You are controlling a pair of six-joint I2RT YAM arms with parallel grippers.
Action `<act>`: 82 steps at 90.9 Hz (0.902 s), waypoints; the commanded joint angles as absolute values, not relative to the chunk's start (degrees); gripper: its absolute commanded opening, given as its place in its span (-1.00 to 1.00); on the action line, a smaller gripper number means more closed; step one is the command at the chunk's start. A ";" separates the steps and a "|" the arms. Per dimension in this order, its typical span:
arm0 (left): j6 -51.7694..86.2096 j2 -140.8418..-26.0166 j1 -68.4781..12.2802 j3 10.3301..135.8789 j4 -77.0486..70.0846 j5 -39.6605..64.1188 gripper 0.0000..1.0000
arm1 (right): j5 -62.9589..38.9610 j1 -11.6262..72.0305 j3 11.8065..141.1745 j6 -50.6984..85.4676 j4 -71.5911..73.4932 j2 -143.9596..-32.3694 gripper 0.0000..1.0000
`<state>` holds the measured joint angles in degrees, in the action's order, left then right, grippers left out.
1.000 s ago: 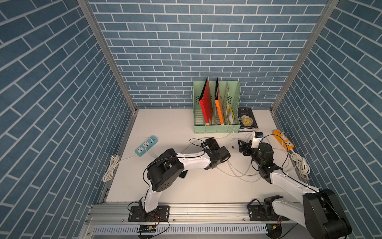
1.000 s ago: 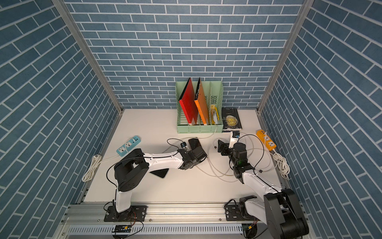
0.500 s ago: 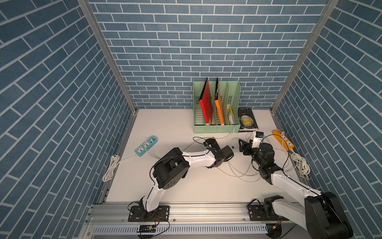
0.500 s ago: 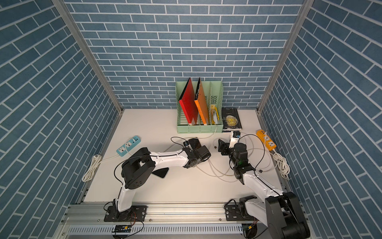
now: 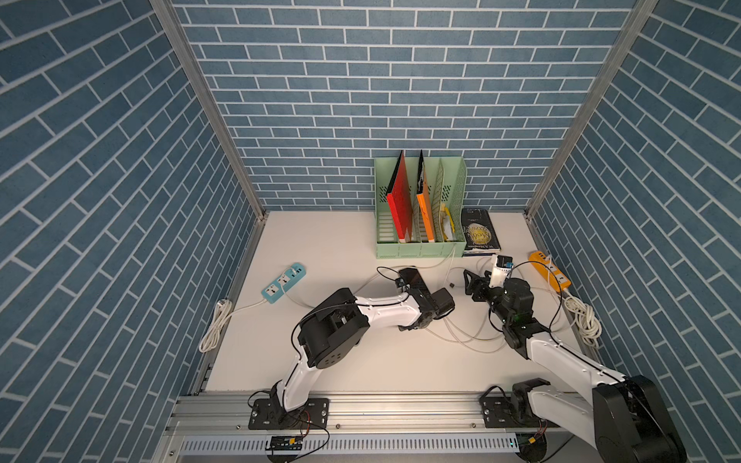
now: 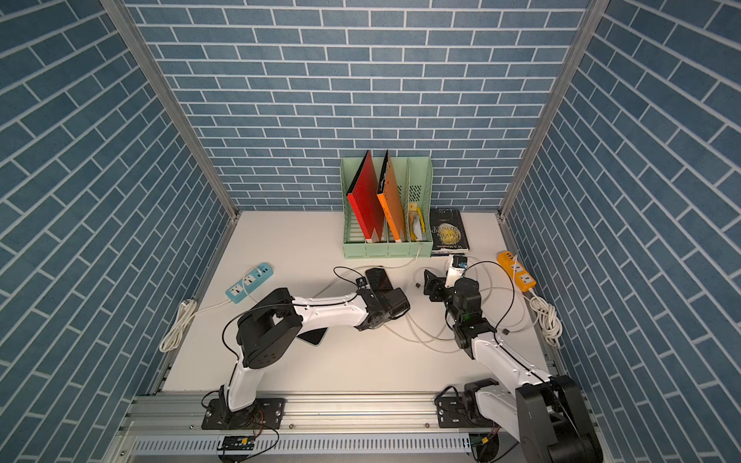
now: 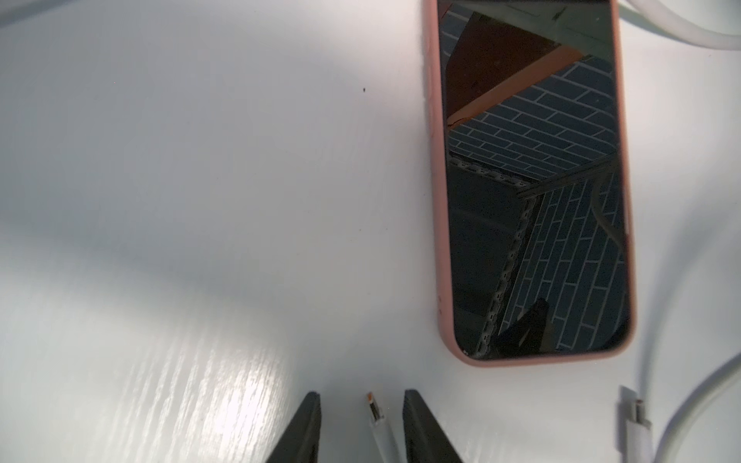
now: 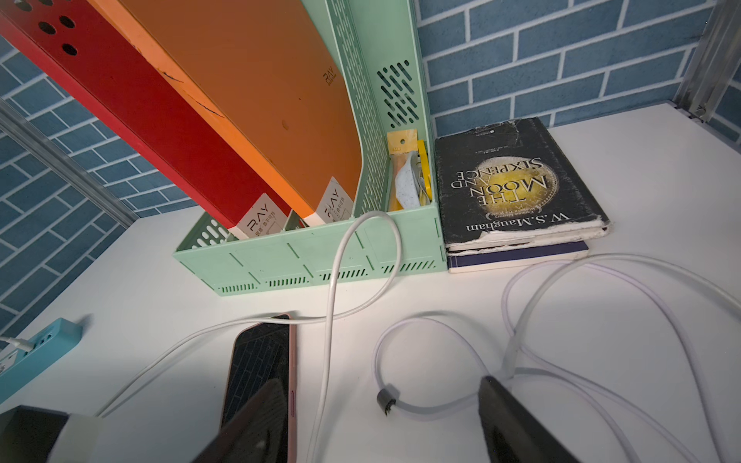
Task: Plug the charging cable into the phone
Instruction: Pick up the charging cable from the center of the board.
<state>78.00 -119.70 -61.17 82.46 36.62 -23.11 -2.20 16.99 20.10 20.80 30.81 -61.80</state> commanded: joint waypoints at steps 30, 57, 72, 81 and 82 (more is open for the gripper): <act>77.17 -124.49 -63.03 85.16 41.95 -20.82 -0.41 | -0.13 17.40 18.90 21.47 30.63 -58.32 0.56; 77.01 -124.53 -61.80 83.95 39.74 -20.60 -0.44 | -0.20 17.42 18.65 21.45 31.15 -59.13 0.56; 76.99 -124.48 -61.45 83.38 38.91 -20.40 -0.43 | -0.18 17.40 18.81 21.45 31.15 -59.83 0.56; 77.03 -123.96 -61.05 82.24 38.12 -20.35 -0.42 | -0.24 17.40 18.81 21.45 31.27 -60.09 0.56; 77.01 -123.90 -60.98 82.12 37.91 -20.33 -0.42 | -0.30 17.40 18.81 21.49 31.23 -60.10 0.56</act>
